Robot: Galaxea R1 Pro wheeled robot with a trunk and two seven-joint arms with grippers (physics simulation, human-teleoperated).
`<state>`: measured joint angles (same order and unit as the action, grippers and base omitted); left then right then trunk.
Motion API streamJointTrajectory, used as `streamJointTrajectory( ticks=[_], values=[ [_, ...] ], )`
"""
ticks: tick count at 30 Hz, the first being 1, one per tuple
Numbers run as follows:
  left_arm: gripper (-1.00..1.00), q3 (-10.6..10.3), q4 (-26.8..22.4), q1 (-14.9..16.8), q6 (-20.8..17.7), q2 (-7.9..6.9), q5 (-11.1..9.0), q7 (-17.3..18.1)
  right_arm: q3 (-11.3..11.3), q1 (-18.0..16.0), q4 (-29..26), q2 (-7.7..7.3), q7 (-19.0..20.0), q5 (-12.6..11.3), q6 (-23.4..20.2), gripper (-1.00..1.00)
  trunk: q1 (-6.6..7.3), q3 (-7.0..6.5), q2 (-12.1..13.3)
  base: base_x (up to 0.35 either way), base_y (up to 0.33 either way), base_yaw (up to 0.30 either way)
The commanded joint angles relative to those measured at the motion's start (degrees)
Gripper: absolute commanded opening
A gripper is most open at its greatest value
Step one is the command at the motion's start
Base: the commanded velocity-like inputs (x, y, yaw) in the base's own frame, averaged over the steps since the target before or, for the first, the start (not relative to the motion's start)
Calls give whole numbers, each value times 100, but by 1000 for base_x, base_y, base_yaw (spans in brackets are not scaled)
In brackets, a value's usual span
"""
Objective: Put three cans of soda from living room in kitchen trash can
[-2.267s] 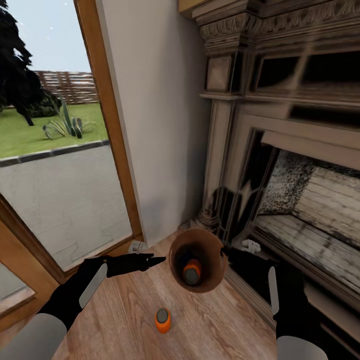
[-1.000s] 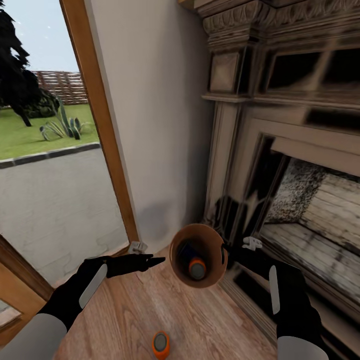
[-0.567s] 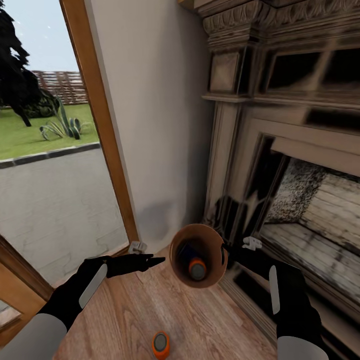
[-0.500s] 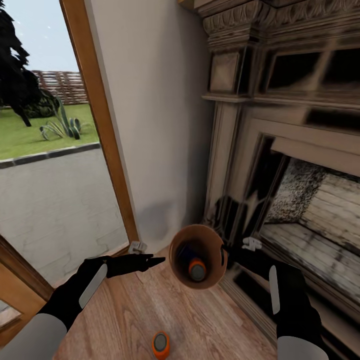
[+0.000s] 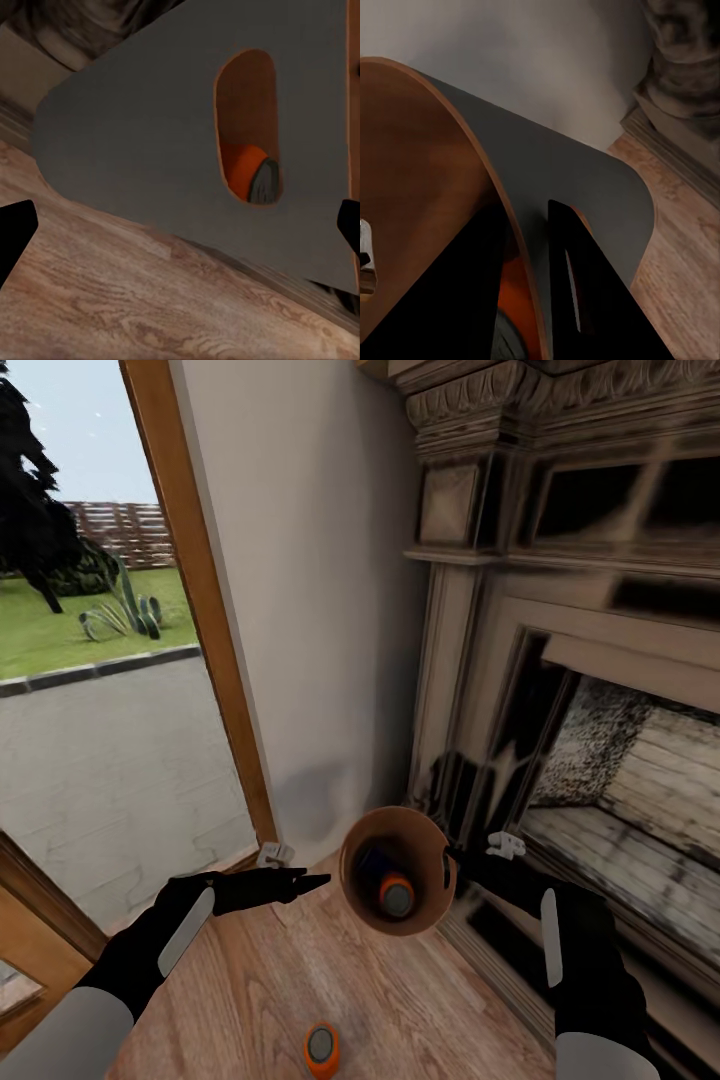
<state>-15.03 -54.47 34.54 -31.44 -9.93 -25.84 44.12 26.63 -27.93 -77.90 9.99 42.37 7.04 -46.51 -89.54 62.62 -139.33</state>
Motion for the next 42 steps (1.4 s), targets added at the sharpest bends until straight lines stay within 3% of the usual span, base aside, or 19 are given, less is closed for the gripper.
streamJointTrajectory(
  ticks=[1,23,42],
  values=[
    [100,0,3,0,1,0,0,0,1,-4,-8,0,8,-132,-41,-100,1,-1,0,0,0,0],
    [100,-9,7,0,6,0,0,0,1,-2,-15,0,13,-137,-39,-100,1,6,0,60,0,0],
    [100,-4,7,0,6,0,0,5,1,-2,-15,0,113,-132,-35,-100,1,175,0,0,0,0]
  ],
)
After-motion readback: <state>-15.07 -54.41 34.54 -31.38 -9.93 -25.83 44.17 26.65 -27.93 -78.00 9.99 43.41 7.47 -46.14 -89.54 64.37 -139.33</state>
